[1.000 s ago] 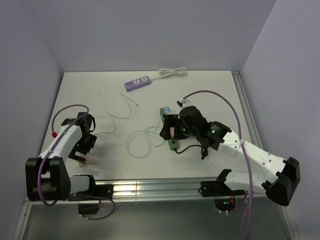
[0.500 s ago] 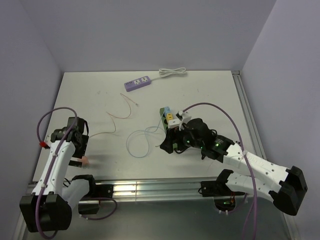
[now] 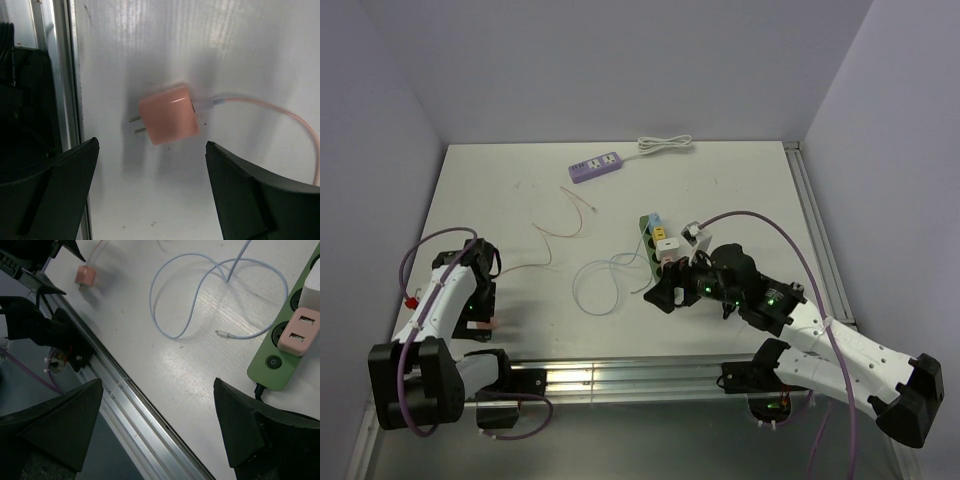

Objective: Insert the plug

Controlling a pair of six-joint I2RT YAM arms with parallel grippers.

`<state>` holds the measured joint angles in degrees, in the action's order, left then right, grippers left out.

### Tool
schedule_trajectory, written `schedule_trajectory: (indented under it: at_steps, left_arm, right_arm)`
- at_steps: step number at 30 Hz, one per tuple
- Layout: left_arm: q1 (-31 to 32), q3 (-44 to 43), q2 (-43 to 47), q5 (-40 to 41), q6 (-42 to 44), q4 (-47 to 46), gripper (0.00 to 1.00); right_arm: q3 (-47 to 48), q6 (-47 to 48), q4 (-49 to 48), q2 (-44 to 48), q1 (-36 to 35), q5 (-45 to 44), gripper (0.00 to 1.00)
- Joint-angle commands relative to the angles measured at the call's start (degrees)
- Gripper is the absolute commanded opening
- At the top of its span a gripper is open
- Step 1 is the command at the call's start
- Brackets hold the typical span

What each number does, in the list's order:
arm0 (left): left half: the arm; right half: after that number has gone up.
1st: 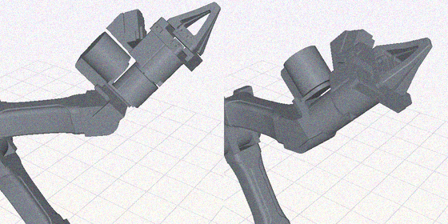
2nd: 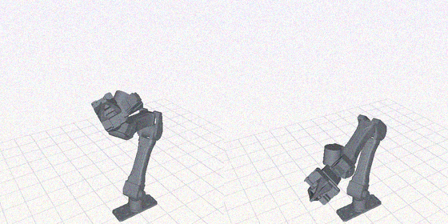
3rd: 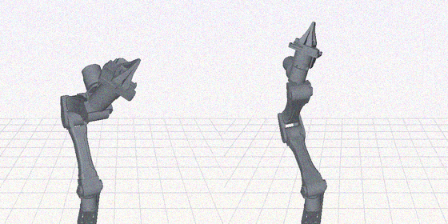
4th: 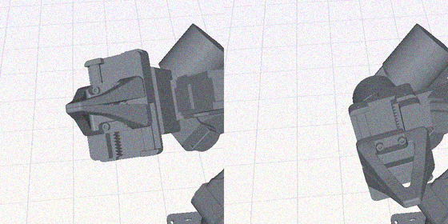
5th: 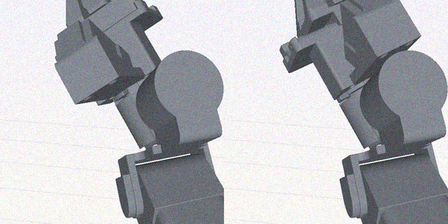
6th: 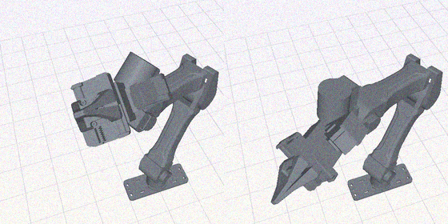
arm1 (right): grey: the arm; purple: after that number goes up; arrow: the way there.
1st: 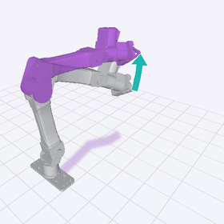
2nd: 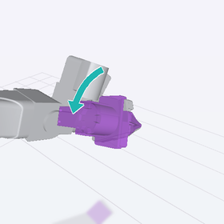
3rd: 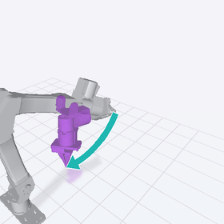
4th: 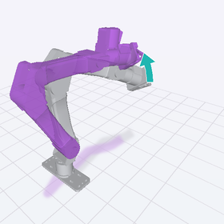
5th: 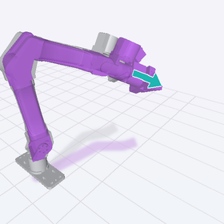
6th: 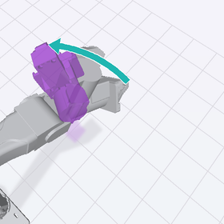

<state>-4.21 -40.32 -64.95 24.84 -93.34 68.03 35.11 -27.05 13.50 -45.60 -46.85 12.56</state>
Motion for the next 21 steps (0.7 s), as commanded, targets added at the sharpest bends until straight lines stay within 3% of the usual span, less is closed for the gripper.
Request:
schedule_trajectory:
  at_steps: [1, 16, 21]
  left_arm:
    - [-0.71, 0.41, -1.40, 1.70, -5.27, 1.14, 0.93]
    - [-2.03, 0.94, -11.95, 0.47, -2.72, -5.62, 0.89]
    - [-2.03, 2.26, -11.96, -0.41, -1.76, -8.44, 0.75]
  right_arm:
    - [-0.92, 0.95, -1.19, 1.57, 0.71, 0.28, 0.98]
    - [-1.10, 0.86, -1.19, 0.60, 1.59, 0.54, 0.98]
    - [-0.66, 0.77, -0.75, -0.19, 1.85, 0.28, 0.98]
